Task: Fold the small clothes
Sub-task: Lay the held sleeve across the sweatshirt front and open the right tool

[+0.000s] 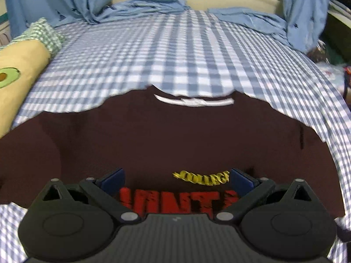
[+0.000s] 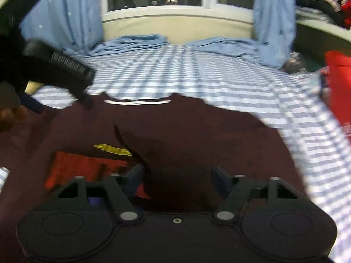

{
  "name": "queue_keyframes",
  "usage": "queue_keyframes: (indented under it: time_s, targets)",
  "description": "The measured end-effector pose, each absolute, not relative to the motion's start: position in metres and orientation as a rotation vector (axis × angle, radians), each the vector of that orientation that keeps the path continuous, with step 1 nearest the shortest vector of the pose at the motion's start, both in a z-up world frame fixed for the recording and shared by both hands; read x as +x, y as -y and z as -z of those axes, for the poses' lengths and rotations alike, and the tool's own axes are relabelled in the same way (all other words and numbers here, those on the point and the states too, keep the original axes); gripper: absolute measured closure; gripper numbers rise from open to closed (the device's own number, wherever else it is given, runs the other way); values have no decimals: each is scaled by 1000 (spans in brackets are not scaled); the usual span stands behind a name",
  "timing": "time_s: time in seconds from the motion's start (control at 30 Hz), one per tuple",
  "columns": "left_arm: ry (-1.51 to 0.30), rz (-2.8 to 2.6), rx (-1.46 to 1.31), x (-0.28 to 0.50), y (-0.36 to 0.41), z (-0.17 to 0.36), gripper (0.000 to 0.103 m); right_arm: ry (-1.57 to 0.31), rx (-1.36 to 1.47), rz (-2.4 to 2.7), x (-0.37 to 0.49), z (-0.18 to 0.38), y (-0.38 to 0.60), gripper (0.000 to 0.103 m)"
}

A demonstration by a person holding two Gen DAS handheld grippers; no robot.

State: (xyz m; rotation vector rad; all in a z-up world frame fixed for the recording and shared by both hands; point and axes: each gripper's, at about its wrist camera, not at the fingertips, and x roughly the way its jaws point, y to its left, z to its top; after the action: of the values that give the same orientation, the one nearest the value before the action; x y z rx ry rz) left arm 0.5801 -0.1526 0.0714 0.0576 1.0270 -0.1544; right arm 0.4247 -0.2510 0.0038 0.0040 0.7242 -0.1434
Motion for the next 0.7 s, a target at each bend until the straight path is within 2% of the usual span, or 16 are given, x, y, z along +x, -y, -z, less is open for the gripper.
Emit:
queue_keyframes:
  time_s: [0.17, 0.43, 0.7]
  targets:
    - [-1059, 159, 93, 563, 179, -54, 1, -740, -43, 238, 391, -8, 314, 13]
    - [-1118, 30, 198, 556, 202, -16, 1, -867, -141, 419, 385, 34, 393, 12]
    - [-1163, -79, 220, 553, 208, 12, 1, -810, -150, 505, 398, 63, 427, 10]
